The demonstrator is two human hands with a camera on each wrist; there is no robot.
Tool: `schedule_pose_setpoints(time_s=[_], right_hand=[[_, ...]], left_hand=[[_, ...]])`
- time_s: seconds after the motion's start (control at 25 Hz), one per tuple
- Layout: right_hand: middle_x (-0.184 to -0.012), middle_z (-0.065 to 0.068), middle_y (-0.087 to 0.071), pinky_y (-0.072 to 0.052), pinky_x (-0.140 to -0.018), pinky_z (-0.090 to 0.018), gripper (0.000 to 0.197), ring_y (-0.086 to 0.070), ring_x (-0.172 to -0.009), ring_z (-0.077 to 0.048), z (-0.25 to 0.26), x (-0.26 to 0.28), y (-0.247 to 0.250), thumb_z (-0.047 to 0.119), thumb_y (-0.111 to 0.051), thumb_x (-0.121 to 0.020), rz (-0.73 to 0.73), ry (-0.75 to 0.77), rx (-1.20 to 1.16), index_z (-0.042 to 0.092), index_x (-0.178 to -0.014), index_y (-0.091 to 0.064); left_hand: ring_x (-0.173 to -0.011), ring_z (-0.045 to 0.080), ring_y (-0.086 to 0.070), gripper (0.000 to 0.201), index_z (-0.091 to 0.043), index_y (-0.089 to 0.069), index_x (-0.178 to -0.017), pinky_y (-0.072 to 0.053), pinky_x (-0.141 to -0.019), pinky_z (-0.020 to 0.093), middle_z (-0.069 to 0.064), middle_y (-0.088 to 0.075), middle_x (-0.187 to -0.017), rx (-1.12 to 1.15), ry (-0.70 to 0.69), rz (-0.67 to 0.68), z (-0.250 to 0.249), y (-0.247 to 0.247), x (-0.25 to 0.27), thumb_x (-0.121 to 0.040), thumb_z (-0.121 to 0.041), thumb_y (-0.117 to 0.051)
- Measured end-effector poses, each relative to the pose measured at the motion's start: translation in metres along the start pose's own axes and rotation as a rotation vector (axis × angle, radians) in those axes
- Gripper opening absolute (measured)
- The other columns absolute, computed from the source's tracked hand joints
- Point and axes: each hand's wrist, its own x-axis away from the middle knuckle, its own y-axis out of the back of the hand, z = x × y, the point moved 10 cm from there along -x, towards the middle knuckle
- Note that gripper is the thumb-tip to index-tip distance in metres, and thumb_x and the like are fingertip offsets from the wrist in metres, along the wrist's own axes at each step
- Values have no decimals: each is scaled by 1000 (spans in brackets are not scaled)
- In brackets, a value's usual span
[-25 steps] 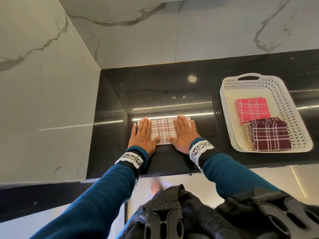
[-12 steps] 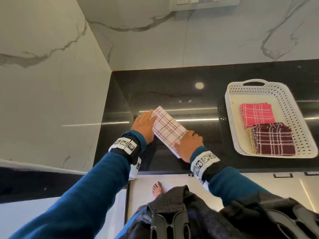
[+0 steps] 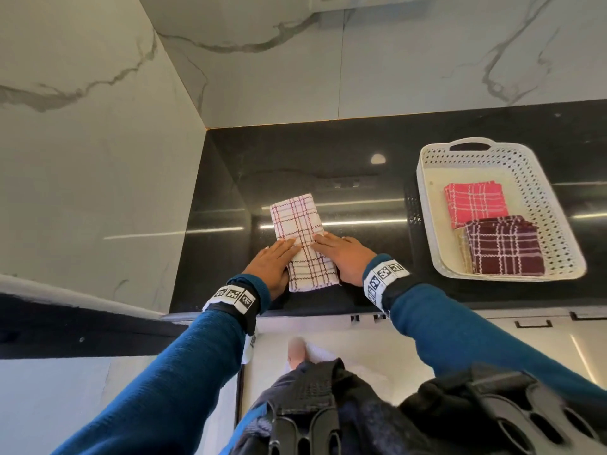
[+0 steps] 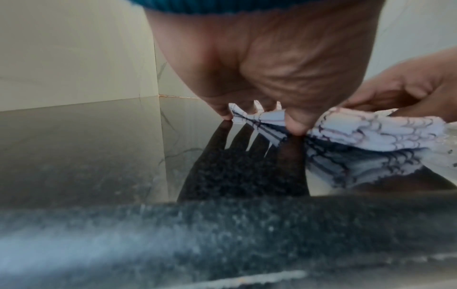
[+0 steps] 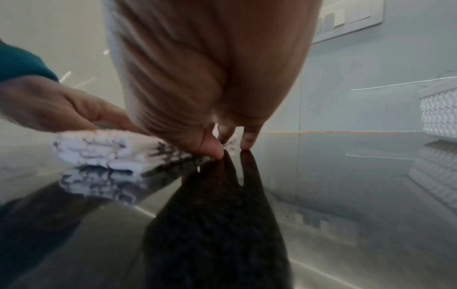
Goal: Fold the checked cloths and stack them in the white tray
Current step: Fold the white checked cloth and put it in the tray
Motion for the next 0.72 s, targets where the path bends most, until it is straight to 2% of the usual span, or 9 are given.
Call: schedule_pose_setpoints(time_s=[0.08, 0.24, 0.32, 0.4, 0.44, 0.56, 0.64, 0.72], right_hand=[[-168, 3, -11, -14, -125, -44, 78, -11, -154, -17, -6, -2, -4, 11, -61, -94, -2, 3, -9, 27, -159, -21], [-167, 5, -17, -10, -125, -37, 83, -13, -154, -15, -12, 0, -2, 1, -62, -89, -26, 6, -101, 30, -158, -25], [-167, 6, -16, -13, -126, -42, 85, -9, -154, -16, -11, 2, 0, -1, -60, -88, -20, 25, -87, 29, -159, -23], [-167, 9, -14, -13, -125, -50, 84, -2, -155, -15, -12, 5, -3, 7, -61, -89, 4, 44, -49, 30, -159, -21], [-167, 11, -12, -11, -124, -53, 83, 1, -155, -14, -12, 7, -6, 17, -64, -89, 21, 47, -39, 31, -159, -21], [-167, 11, -13, -8, -123, -56, 88, 2, -154, -21, -12, 10, -18, 53, -66, -85, 19, 30, -7, 31, -158, -20], [-164, 7, -25, -15, -122, -56, 84, -9, -152, -25, -4, 10, -17, 56, -63, -86, -94, 55, 18, 30, -156, -26], [-156, 4, -39, -23, -120, -53, 69, -23, -149, -23, 7, 11, -12, 45, -59, -91, -214, 100, 21, 27, -153, -35]], left_hand=[[-153, 19, -12, 69, -28, -20, -157, -18, -123, 46, -4, -12, -166, 6, 1, -22, 0, 1, 0, -96, -29, -51], [-150, 18, -22, 57, -32, -38, -150, -20, -123, 45, -5, -27, -162, 95, 44, -79, -2, 13, -5, -97, -21, -55], [-144, 16, -33, 47, -41, -49, -140, -22, -121, 49, -10, -39, -156, 267, 31, -82, 1, 10, -4, -98, -21, -54], [-137, 15, -44, 39, -47, -55, -128, -26, -120, 49, -14, -48, -148, 516, 24, -68, 8, 4, 2, -98, -23, -55], [-135, 15, -46, 37, -48, -56, -126, -27, -120, 49, -14, -49, -147, 589, 34, -66, 11, 2, 5, -98, -24, -55], [-132, 16, -48, 32, -45, -53, -133, -30, -119, 47, -15, -49, -145, 589, 55, -95, 9, 8, 12, -101, -38, -49], [-129, 16, -50, 35, -40, -52, -135, -33, -116, 45, -13, -53, -141, 600, 50, -107, 3, 17, 16, -102, -45, -44], [-126, 18, -52, 36, -39, -53, -136, -37, -113, 43, -9, -56, -140, 593, 64, -96, 2, 18, 17, -102, -46, -44]])
